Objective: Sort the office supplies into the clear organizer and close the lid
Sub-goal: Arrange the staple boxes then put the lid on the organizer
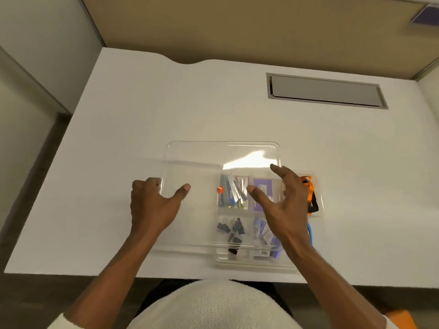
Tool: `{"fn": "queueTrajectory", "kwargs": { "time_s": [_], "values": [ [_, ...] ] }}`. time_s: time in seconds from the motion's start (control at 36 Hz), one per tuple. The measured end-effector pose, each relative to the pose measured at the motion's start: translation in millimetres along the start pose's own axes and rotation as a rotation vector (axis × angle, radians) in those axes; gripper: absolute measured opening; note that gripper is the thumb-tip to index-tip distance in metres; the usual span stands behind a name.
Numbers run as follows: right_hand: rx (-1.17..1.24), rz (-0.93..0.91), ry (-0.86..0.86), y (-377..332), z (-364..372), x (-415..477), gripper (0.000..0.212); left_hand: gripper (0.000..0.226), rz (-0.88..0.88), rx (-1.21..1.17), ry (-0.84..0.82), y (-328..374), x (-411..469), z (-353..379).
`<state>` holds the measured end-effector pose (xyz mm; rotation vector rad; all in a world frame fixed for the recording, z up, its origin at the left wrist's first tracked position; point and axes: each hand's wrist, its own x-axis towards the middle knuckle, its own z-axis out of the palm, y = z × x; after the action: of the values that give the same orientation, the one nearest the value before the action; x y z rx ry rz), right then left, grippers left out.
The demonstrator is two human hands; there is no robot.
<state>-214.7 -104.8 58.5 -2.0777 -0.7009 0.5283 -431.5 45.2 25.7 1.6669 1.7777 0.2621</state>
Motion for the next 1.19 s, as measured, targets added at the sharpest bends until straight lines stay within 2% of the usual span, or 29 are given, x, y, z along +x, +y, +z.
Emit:
{"fn": "queueTrajectory", "kwargs": {
  "time_s": [0.22,0.42,0.67,0.86,0.94,1.08,1.19],
  "values": [
    [-0.018,0.062,0.049,55,-71,7,0.079,0.084,0.145,0.077,-0.201,31,-49,49],
    [-0.087,0.069,0.06,103,-90,7,0.075,0.07,0.126,0.147,-0.325,47,-76,78],
    [-0.107,0.074,-0.014,134,-90,18,0.076,0.07,0.145,0.278,-0.241,54,-79,92],
    [-0.304,-0.123,-0.105,153,-85,16,0.084,0.072,0.203,0.342,-0.187,48,-84,103],
    [-0.392,-0.179,-0.149,160,-76,9,0.094,0.085,0.27,0.403,-0.147,39,-83,109],
    [-0.546,-0.205,-0.137,163,-69,5,0.097,0.116,0.377,0.535,-0.105,18,-78,115],
    [-0.574,-0.217,-0.136,165,-67,6,0.099,0.119,0.379,0.418,-0.131,-3,-74,130]
  ]
}}
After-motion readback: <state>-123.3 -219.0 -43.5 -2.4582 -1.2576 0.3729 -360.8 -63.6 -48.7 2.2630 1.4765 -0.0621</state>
